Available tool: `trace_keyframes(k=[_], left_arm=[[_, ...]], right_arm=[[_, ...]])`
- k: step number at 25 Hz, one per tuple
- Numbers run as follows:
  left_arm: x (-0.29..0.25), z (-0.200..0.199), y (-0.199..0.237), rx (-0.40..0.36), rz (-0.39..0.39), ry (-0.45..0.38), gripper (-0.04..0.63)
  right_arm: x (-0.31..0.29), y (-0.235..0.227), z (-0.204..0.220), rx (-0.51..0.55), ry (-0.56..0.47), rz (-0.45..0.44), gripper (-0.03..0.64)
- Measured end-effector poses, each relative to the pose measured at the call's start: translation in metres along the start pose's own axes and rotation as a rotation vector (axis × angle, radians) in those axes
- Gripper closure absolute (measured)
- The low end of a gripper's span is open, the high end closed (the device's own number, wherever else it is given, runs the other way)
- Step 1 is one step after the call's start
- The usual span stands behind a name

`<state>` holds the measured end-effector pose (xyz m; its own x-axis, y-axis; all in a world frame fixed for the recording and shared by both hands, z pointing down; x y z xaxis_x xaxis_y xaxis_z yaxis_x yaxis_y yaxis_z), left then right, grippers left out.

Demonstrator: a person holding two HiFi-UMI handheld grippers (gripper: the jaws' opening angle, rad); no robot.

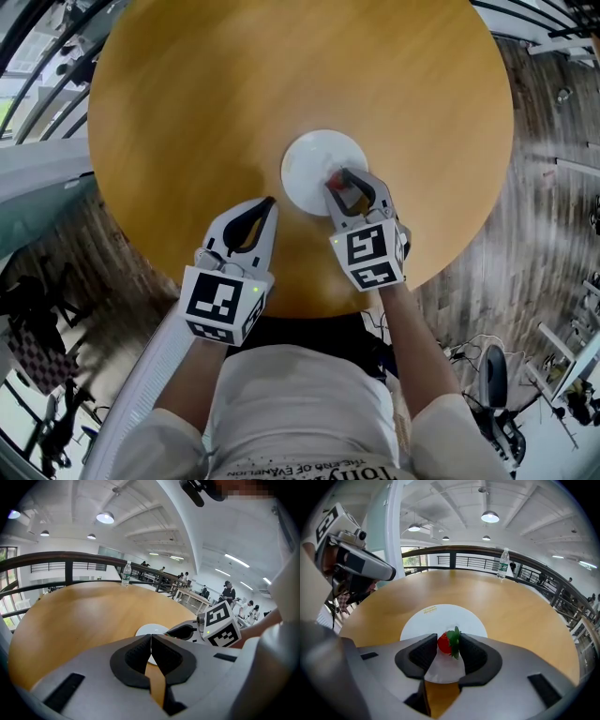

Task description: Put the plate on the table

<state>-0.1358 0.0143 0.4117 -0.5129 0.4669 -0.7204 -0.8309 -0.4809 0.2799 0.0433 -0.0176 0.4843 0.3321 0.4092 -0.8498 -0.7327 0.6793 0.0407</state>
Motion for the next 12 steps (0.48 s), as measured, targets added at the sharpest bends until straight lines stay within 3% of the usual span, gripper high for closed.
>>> trace_keyframes(k=[12], left_arm=[[0.0083, 0.0004, -0.0058, -0.002, -0.012, -0.006, 0.571]], right_arm=[[0.0072, 0.0019, 0.0021, -0.015, -0.002, -0.014, 0.425]])
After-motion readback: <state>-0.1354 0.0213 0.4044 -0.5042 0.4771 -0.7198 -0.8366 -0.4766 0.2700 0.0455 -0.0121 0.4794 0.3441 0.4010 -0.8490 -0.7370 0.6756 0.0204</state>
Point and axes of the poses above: the fingertips, and each gripper's own axes: x backward along the fingers, y to its left, z out of its underside, the point moved 9 cm from there along x, backward along the fingers, and after that the axes turned 11 degrees about y, right-handed, at the moved point
